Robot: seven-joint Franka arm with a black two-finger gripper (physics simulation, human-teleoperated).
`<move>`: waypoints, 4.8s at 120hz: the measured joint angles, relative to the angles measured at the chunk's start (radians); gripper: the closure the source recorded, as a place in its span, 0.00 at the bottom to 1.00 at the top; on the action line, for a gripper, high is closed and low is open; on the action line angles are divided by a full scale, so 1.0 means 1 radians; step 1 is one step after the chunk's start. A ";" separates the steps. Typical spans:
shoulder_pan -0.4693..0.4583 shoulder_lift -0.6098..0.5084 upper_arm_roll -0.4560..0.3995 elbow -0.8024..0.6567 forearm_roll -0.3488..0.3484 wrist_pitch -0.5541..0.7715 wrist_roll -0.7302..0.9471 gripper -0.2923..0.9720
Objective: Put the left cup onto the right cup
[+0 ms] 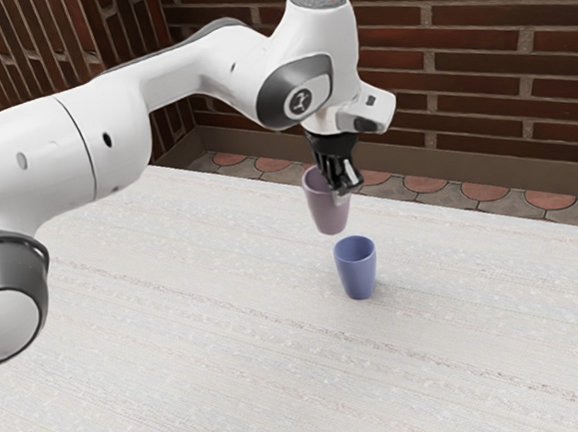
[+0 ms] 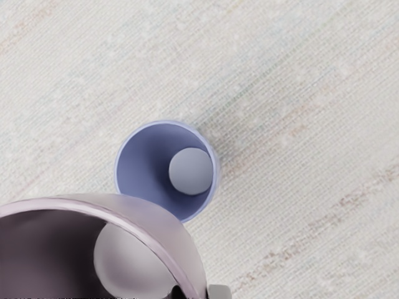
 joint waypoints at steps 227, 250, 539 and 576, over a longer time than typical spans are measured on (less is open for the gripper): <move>0.019 0.207 -0.017 0.199 0.007 -0.003 -0.016 0.85; 0.030 0.221 -0.023 0.200 0.006 -0.002 -0.014 0.85; 0.062 0.025 -0.069 0.042 0.006 -0.011 -0.019 0.27; 0.082 -0.110 -0.070 -0.098 0.002 -0.022 -0.033 0.24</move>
